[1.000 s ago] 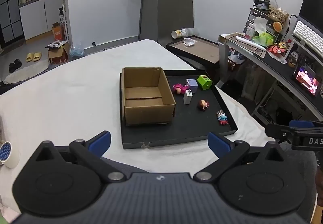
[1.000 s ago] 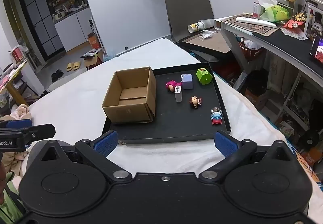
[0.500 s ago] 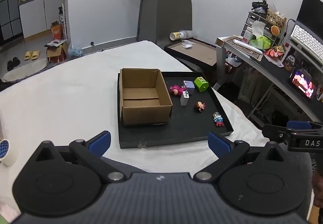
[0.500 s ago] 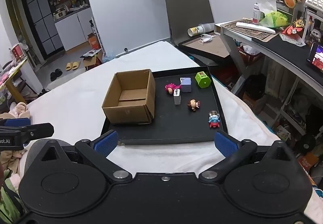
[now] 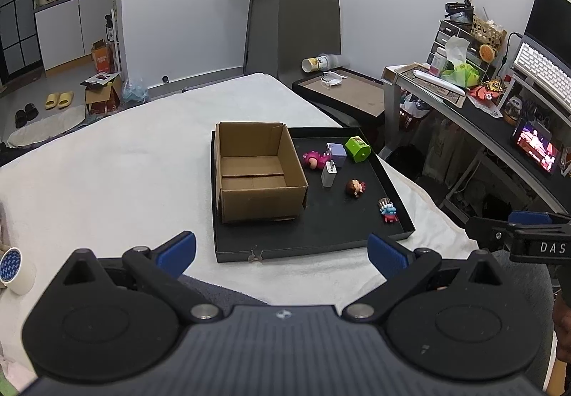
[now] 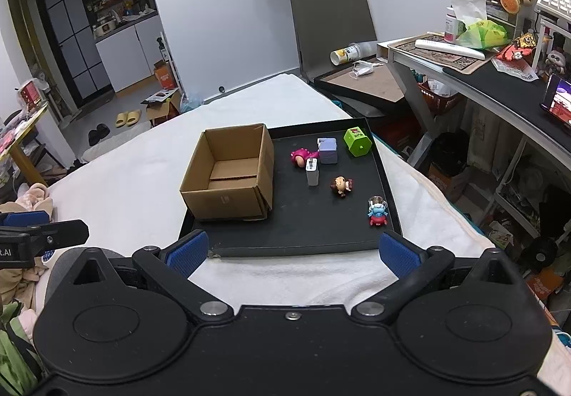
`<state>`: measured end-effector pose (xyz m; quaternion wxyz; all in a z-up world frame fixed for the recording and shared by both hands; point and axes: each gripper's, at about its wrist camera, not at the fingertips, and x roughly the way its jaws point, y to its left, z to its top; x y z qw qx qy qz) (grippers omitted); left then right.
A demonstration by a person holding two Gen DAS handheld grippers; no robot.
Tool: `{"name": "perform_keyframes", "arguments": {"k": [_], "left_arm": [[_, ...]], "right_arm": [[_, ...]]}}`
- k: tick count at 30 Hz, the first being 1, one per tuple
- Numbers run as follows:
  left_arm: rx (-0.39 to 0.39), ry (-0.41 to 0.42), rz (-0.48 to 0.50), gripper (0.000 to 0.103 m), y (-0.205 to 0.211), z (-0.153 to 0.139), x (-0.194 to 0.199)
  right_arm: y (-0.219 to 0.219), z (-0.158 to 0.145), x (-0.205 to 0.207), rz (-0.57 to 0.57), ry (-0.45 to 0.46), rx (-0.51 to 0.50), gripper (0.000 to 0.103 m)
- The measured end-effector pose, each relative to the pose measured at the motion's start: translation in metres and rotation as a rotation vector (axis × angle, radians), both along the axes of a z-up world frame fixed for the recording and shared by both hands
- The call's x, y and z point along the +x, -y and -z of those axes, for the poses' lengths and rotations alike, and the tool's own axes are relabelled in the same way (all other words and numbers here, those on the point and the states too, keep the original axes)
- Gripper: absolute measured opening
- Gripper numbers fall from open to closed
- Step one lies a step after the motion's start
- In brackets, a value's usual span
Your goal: Organize rigid objects
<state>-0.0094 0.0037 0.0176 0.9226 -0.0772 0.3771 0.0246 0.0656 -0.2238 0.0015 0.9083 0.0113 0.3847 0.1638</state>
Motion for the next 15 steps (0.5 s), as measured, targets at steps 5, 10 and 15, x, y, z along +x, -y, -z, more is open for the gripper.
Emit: {"name": "perform_keyframes", "arguments": {"k": [5,10,15], "left_arm": [[-0.012,0.005,0.005,0.102,0.0013,0.0015,-0.0010],[0.012,0.008,0.009,0.102,0.0029,0.0016,-0.0020],[0.003,0.008,0.010,0.102,0.0026,0.0009,-0.0026]], "right_arm": [[0.0022,-0.0007,0.0002,-0.011,-0.010,0.032,0.103],[0.0054,-0.0027,-0.0005,-0.006,-0.005,0.033,0.103],[0.0062,-0.0012,0.0007,0.002,-0.012,0.028,0.103]]}}
